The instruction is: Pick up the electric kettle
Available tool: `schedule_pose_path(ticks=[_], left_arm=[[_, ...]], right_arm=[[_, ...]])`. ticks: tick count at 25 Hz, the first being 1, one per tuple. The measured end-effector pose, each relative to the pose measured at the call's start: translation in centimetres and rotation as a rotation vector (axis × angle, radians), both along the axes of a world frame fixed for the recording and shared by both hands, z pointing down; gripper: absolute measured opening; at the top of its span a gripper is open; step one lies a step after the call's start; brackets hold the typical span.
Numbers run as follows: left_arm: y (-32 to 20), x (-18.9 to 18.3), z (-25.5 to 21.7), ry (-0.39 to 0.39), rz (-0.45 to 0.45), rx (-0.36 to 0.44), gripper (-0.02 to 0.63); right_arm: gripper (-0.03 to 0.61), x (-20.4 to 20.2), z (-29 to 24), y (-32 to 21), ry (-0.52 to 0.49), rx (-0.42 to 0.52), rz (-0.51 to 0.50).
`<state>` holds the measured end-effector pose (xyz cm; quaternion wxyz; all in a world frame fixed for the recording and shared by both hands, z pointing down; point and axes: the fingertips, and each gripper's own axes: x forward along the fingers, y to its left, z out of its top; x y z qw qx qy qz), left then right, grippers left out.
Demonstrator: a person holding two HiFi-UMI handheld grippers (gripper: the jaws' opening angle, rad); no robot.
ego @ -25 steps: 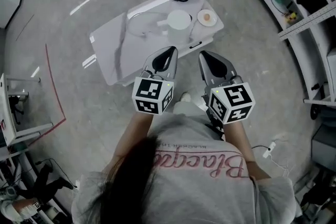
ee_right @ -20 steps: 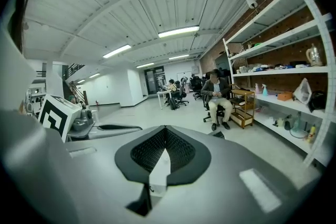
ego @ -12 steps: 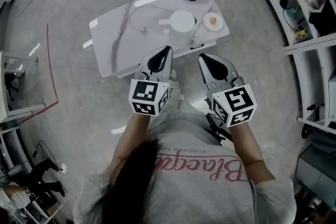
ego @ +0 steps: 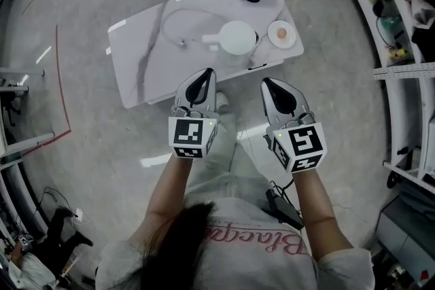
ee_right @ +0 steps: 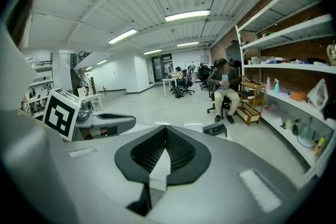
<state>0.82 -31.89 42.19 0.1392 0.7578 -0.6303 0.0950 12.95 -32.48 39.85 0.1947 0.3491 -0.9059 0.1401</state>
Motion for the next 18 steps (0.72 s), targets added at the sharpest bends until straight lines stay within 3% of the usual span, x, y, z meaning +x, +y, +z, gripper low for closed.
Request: schedule_pose_path(ticks=[4,7,18], left_arm=[[-2.4,-0.4,4.4,0.004,0.029,-0.027,0.001],[-3.8,-1.8,7.5,0.032,-0.019,-0.028,0.016],[-8.9,-5.5,19.4,-0.074,-0.093,-0.110,0.200]], right_arm=[[0.021,-0.6,3.4,-2.4,-0.022,-0.038,0.038],[0.021,-1.1,5.9,-3.8,-0.048,-0.060,0.065],[0.021,-1.1,17.2,-6.7,0.012,-0.137,0.138]])
